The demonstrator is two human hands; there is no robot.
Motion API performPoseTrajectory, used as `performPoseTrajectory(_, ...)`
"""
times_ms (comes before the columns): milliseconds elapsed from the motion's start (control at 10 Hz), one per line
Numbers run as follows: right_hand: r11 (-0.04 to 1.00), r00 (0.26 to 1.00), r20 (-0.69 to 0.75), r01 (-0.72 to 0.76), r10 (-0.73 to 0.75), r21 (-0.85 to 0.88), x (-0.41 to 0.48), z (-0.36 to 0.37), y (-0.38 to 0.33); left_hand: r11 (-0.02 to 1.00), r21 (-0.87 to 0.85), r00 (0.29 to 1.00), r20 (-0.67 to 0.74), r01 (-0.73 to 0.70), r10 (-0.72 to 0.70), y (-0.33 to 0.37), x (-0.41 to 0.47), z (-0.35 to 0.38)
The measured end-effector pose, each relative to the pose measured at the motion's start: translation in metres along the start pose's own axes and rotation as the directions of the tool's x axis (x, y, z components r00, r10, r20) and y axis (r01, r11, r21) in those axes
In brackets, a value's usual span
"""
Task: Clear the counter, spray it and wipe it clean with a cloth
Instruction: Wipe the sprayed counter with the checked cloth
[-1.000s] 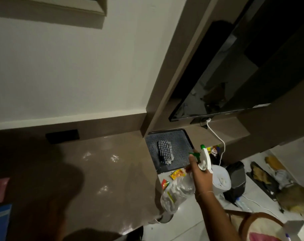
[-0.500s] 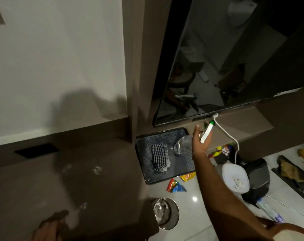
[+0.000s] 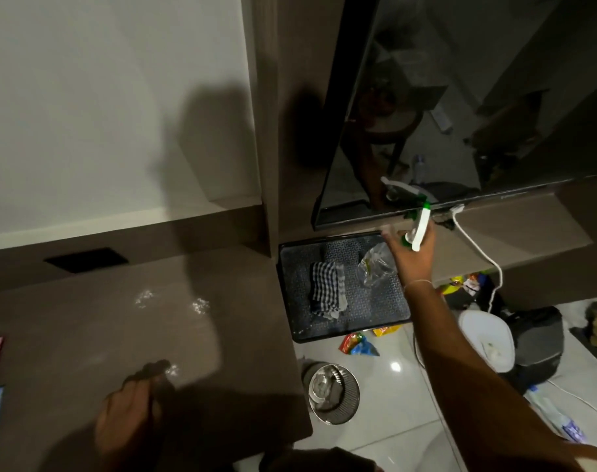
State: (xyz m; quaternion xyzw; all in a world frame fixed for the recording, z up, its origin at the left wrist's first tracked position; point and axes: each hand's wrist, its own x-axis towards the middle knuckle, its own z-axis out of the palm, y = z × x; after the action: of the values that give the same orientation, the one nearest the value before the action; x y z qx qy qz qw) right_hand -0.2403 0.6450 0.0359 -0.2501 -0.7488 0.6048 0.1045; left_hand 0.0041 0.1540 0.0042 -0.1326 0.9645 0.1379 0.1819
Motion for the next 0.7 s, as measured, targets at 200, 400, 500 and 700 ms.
performPoseTrajectory(200, 0.936, 0.965, -0.222, 0.055, -0.139, -0.346, -0.093, 0.01, 0.052, 0.994, 0.111, 0.998, -0.065, 0.022, -0.015, -0.008, 0.004, 0.007)
performPoseTrajectory(400, 0.726, 0.934, 0.344, 0.172, 0.094, -0.666, -0.121, 0.088, 0.081, 0.986, 0.165, 0.959, -0.276, -0.009, 0.055, -0.022, -0.005, 0.019)
performPoseTrajectory(500, 0.566, 0.91, 0.337, 0.149, 0.242, -0.811, -0.1, 0.115, 0.098, 0.991, 0.12, 0.979, -0.202, 0.065, -0.04, -0.038, -0.013, 0.019)
performPoseTrajectory(700, 0.598, 0.942, 0.304, 0.162, 0.143, -0.785, -0.097, 0.122, 0.128, 0.997, 0.032, 0.964, -0.259, 0.071, -0.06, -0.054, -0.028, 0.007)
